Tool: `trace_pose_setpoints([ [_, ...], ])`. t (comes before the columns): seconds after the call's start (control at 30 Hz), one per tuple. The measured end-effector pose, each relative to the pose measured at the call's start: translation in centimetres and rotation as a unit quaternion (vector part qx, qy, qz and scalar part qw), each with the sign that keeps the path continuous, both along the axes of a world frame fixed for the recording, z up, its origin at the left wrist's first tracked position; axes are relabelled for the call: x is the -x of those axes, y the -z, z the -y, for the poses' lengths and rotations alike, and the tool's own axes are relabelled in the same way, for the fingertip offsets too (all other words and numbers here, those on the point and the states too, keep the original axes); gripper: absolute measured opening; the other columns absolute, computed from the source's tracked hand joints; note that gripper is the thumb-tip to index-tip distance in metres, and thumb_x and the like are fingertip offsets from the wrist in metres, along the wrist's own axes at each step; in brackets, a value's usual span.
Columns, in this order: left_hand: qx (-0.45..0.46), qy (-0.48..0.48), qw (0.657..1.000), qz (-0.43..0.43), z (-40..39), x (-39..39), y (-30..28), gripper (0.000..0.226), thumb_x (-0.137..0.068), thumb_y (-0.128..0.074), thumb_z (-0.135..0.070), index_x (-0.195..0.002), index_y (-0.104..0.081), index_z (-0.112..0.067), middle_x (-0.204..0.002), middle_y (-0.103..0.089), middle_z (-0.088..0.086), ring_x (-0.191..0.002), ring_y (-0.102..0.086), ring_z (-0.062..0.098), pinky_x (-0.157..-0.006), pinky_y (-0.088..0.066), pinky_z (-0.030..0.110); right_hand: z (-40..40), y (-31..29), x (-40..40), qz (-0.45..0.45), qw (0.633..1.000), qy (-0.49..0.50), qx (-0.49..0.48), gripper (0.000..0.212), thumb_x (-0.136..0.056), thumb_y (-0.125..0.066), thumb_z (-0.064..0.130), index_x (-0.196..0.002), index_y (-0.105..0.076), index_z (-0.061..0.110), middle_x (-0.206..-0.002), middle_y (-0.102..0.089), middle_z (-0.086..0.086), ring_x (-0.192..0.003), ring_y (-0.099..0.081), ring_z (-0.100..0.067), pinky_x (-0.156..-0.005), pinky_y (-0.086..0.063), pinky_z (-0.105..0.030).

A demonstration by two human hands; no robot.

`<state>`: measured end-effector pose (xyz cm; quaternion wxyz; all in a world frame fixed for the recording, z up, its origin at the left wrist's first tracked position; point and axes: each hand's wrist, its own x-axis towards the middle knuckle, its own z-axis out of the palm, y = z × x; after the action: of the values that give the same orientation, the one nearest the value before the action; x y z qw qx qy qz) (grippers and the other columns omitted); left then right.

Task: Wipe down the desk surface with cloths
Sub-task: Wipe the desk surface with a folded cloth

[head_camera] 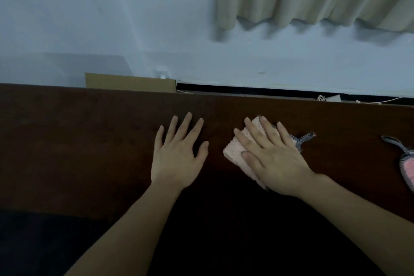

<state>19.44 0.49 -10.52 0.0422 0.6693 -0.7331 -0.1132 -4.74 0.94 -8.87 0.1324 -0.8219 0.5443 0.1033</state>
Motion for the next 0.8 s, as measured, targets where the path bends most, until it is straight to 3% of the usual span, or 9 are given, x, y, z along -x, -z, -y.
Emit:
trace_pose_setpoints([
  [0.23,-0.010,0.002,1.000,-0.018,0.4,-0.1,-0.2,0.061,-0.102,-0.022,-0.059,-0.160,-0.009,-0.042,-0.169,0.004,-0.014,-0.155,0.011,0.014,-0.126,0.006,0.045,8.0,0.5,-3.9,-0.022,0.995,0.090,0.024,0.060,-0.105,-0.004,0.053,-0.159,0.019,0.038,-0.168,0.025,0.000,-0.153,0.025,-0.028,-0.122,0.016,-0.052],
  [0.3,-0.011,0.009,0.999,-0.034,0.4,-0.4,-0.3,0.061,-0.103,-0.027,-0.057,-0.160,-0.011,-0.041,-0.169,0.001,-0.013,-0.156,0.009,0.014,-0.126,0.006,0.044,7.2,0.5,-4.6,-0.024,0.995,0.090,0.023,0.061,-0.104,-0.002,0.055,-0.158,0.021,0.038,-0.167,0.026,-0.004,-0.152,0.026,-0.030,-0.122,0.016,-0.054],
  [0.4,-0.005,0.036,0.998,-0.055,0.5,-1.8,-0.8,0.061,-0.103,-0.036,-0.049,-0.160,-0.015,-0.040,-0.169,-0.005,-0.012,-0.156,0.003,0.015,-0.127,0.000,0.042,2.5,-0.1,-5.3,-0.013,0.999,0.047,0.008,0.066,-0.093,0.016,0.063,-0.156,0.023,0.043,-0.164,0.032,-0.005,-0.149,0.032,-0.032,-0.121,0.017,-0.055],
  [0.53,-0.004,0.046,0.999,-0.025,1.0,-5.5,-1.5,0.061,-0.104,-0.036,-0.047,-0.160,-0.014,-0.040,-0.169,-0.005,-0.012,-0.156,0.003,0.015,-0.127,0.000,0.044,-3.5,-0.7,-5.5,-0.002,1.000,-0.013,-0.014,0.062,-0.093,0.016,0.066,-0.152,0.026,0.049,-0.161,0.038,-0.001,-0.145,0.042,-0.027,-0.120,0.020,-0.054],
  [0.6,-0.010,0.048,0.999,-0.010,1.4,-7.4,-1.5,0.061,-0.103,-0.034,-0.049,-0.160,-0.012,-0.040,-0.169,-0.003,-0.011,-0.156,0.005,0.016,-0.127,0.001,0.045,-2.8,-0.4,-5.4,-0.003,1.000,-0.006,-0.007,0.059,-0.094,0.018,0.067,-0.150,0.027,0.053,-0.161,0.038,0.001,-0.145,0.042,-0.026,-0.120,0.021,-0.052],
  [0.8,-0.010,0.038,0.999,-0.002,1.6,-9.5,-0.5,0.059,-0.103,-0.019,-0.055,-0.160,-0.012,-0.042,-0.169,0.001,-0.012,-0.156,0.009,0.016,-0.125,0.006,0.044,7.9,0.6,-7.0,-0.018,0.995,0.092,0.036,0.059,-0.101,-0.001,0.064,-0.156,0.016,0.050,-0.168,0.025,-0.002,-0.153,0.025,-0.030,-0.122,0.015,-0.053],
])
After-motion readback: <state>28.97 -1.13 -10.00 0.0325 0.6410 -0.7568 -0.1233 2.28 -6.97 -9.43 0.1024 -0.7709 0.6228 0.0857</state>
